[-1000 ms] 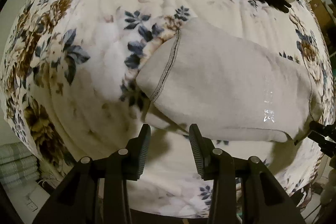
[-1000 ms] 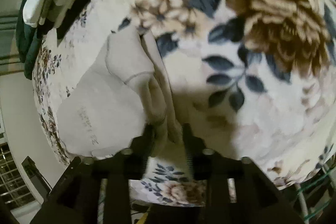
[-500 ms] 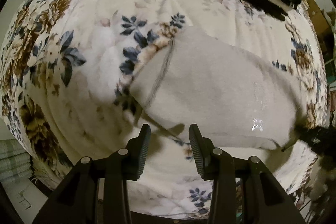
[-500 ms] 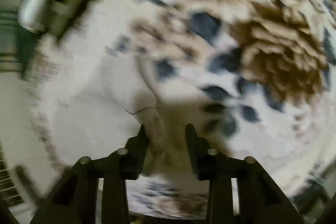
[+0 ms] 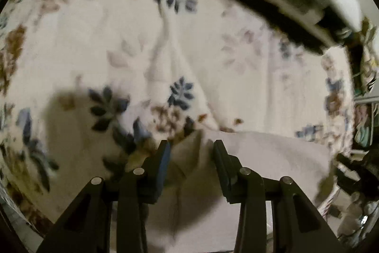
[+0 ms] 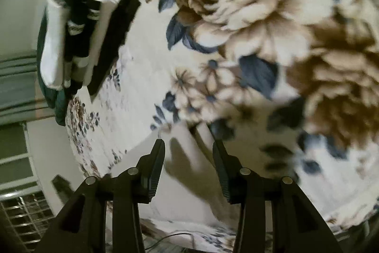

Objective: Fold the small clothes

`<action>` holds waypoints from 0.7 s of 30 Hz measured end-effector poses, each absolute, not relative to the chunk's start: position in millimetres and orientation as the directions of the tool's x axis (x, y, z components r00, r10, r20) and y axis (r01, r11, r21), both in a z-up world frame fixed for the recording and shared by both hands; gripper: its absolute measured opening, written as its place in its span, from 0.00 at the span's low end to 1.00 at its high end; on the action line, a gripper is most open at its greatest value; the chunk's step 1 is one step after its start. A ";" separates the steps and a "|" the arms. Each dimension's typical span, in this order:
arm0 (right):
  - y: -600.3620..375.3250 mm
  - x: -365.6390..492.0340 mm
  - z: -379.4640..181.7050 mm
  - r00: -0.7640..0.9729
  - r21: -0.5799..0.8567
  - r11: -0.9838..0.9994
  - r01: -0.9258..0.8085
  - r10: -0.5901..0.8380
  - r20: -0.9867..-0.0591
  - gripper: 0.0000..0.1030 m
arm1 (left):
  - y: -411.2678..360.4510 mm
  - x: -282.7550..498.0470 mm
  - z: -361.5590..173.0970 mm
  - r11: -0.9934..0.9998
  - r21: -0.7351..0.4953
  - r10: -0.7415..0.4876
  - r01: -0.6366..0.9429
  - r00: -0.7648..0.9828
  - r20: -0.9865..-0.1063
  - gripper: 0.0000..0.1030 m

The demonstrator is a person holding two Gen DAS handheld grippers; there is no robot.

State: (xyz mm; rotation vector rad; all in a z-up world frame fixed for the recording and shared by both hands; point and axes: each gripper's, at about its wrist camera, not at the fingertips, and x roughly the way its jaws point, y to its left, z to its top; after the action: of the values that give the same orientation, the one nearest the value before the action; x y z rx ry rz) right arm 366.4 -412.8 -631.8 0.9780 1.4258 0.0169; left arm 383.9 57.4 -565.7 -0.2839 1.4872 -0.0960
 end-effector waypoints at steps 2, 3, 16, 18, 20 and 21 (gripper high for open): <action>-408.1 379.8 -644.0 0.188 0.562 0.638 0.526 0.558 -0.809 0.30 | 52.9 387.6 -575.4 0.963 -0.256 -0.248 -0.088 0.098 -0.964 0.09; -402.0 380.9 -646.1 0.189 0.557 0.645 0.523 0.549 -0.814 0.10 | 50.7 387.3 -576.6 0.962 -0.260 -0.251 -0.078 0.105 -0.962 0.05; -402.6 383.1 -647.0 0.164 0.507 0.702 0.501 0.498 -0.851 0.49 | 91.8 371.9 -559.8 0.867 -0.470 -0.446 -0.167 0.165 -0.880 0.32; -413.3 375.2 -637.1 0.192 0.538 0.693 0.480 0.515 -0.835 0.63 | 112.8 353.3 -553.4 0.827 -0.519 -0.485 -0.216 0.194 -0.853 0.52; -420.2 365.4 -633.6 0.197 0.575 0.679 0.456 0.553 -0.809 0.69 | 133.9 322.4 -552.4 0.770 -0.562 -0.516 -0.303 0.223 -0.827 0.57; -422.9 359.4 -633.7 0.190 0.589 0.672 0.449 0.572 -0.798 0.72 | 137.0 311.8 -553.6 0.750 -0.574 -0.527 -0.329 0.226 -0.819 0.57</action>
State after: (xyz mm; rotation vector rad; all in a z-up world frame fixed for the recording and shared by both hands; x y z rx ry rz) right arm 359.4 -422.9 -633.7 0.9105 1.4369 0.1058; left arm 311.9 137.0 -553.6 -0.7710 1.3758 -0.1573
